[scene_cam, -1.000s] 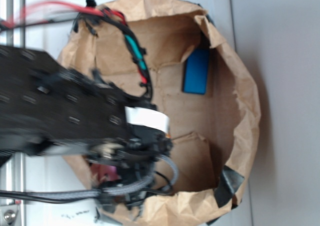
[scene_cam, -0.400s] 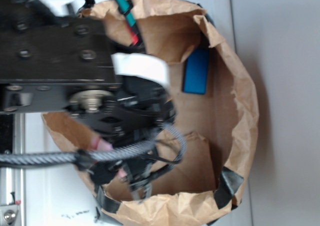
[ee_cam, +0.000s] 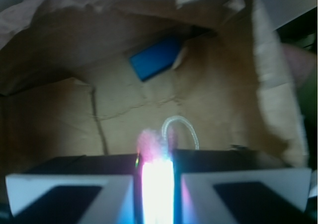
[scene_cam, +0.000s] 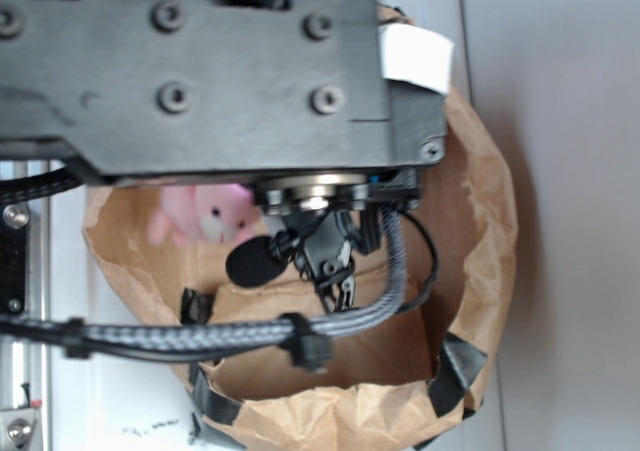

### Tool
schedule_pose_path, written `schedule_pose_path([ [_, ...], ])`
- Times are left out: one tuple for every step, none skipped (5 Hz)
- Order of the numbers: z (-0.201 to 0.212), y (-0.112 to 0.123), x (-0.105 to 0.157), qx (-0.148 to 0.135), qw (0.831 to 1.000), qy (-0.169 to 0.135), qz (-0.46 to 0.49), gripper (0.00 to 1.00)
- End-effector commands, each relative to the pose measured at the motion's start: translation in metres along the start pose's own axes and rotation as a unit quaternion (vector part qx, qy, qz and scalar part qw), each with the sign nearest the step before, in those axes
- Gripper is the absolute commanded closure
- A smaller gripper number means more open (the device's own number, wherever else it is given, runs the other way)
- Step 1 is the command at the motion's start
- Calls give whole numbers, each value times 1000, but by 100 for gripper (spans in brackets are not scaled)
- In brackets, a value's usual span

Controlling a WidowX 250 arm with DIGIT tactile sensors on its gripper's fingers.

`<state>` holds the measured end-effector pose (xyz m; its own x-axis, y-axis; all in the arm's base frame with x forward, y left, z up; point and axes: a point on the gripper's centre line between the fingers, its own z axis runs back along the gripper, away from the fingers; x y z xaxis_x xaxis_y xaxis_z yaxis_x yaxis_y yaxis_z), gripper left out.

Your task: Grab the pink bunny.

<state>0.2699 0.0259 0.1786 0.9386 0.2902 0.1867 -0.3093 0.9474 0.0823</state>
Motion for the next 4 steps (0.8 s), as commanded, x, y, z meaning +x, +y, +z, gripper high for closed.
schedule_pose_path([
  [30,1,5,-21,998,-56,1,100],
  [32,-3,3,-30,997,-73,-10,100],
  [29,-6,3,-23,997,-74,-10,100],
  [29,-5,4,-20,997,-75,-10,100],
])
